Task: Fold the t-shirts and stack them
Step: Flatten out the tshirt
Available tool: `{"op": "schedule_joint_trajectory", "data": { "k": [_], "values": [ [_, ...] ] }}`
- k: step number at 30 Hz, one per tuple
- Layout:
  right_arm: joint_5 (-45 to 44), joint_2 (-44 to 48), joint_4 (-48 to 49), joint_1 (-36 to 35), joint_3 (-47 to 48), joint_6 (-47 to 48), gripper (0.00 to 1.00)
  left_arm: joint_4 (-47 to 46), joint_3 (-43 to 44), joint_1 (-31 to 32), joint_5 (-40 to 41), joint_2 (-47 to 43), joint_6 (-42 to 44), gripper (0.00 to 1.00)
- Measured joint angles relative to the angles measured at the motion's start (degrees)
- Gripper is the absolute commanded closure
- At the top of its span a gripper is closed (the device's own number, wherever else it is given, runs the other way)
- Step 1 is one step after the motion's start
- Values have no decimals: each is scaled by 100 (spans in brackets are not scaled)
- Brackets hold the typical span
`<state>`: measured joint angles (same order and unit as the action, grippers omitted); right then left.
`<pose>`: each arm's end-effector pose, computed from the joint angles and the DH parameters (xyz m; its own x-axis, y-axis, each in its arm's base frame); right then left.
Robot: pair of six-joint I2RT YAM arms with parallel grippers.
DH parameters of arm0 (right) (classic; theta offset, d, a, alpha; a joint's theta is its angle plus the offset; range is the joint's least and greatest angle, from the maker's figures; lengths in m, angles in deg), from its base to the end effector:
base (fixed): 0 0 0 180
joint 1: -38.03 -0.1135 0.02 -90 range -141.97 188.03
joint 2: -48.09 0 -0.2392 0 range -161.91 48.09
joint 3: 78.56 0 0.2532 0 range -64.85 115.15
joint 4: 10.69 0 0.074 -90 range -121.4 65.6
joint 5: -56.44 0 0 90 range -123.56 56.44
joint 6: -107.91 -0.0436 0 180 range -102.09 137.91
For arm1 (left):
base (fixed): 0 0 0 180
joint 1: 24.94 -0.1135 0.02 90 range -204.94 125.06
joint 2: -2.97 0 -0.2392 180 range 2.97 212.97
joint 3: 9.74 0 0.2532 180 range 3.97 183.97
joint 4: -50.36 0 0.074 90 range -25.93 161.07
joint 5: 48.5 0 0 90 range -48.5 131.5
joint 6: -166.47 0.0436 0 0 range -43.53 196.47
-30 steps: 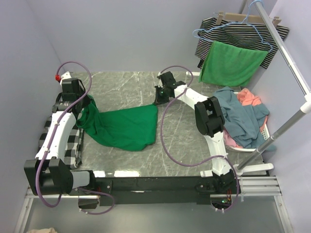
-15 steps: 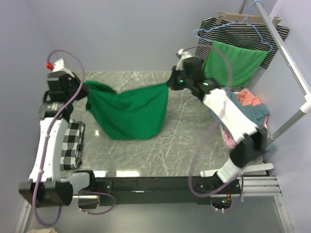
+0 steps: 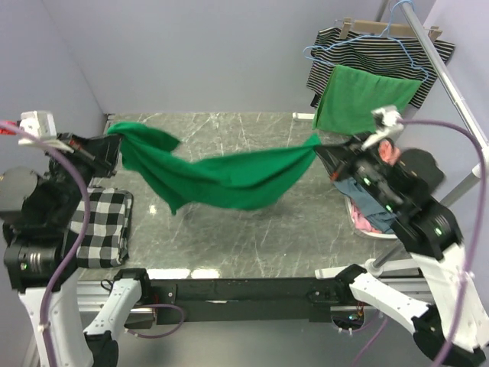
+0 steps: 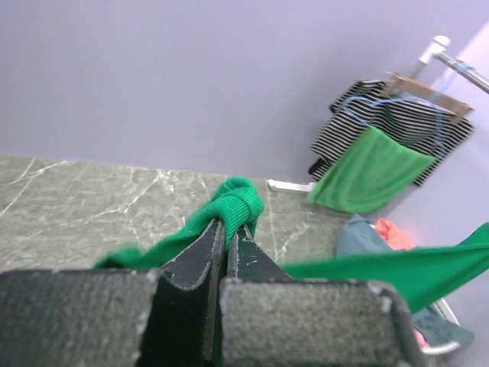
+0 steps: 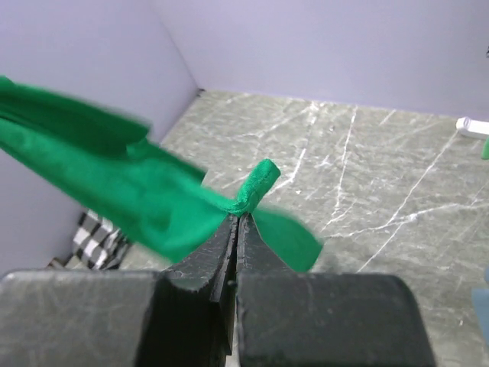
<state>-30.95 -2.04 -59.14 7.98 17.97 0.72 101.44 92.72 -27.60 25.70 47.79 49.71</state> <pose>0.1364 0.0812 0.4762 -0.1891 0.2317 -0.9542 -0.5064 0.8096 0.2969 0.1015 -0.0072 0.5092 0.0003 -0.4337 -0.9011 0.2528 0.8718 -0.4195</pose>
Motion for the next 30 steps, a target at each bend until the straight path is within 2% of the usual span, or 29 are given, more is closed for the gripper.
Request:
{"op": "schedule_joint_trajectory", "data": {
  "k": [3, 8, 12, 15, 18, 23, 25, 27, 29, 30],
  "values": [
    [-4, 372, -195, -55, 4, -33, 100, 164, 101, 0, -136, -192, 11, 93],
    [-120, 743, -352, -70, 79, -59, 100, 402, 114, 0, -133, -273, 7, 96],
    [-317, 597, -232, -72, -24, -63, 100, 236, -546, 0, 142, -256, -85, 99],
    [-518, 96, 170, -72, -341, -66, 100, 24, -1283, 0, 389, -17, -199, 99],
    [-802, -925, 533, -55, -555, -52, 100, -487, -2083, -2, 586, 605, -378, 99],
    [-1086, -3434, 1217, 175, -481, -109, 100, -1486, -2962, -2, 925, 2234, -723, 99],
    [-1200, -4435, 1200, 345, -225, -166, 100, -1786, -3003, -2, 1043, 2944, -807, 99],
    [-1381, -5427, 1150, 542, 212, -234, 100, -2061, -2874, -11, 1207, 3755, -890, 93],
    [-1550, -6170, 1078, 737, 697, -297, 100, -2260, -2610, -22, 1290, 4452, -920, 96],
    [-1659, -6393, 1067, 809, 876, -321, 100, -2337, -2404, -31, 1335, 4859, -960, 89]
  ]
}}
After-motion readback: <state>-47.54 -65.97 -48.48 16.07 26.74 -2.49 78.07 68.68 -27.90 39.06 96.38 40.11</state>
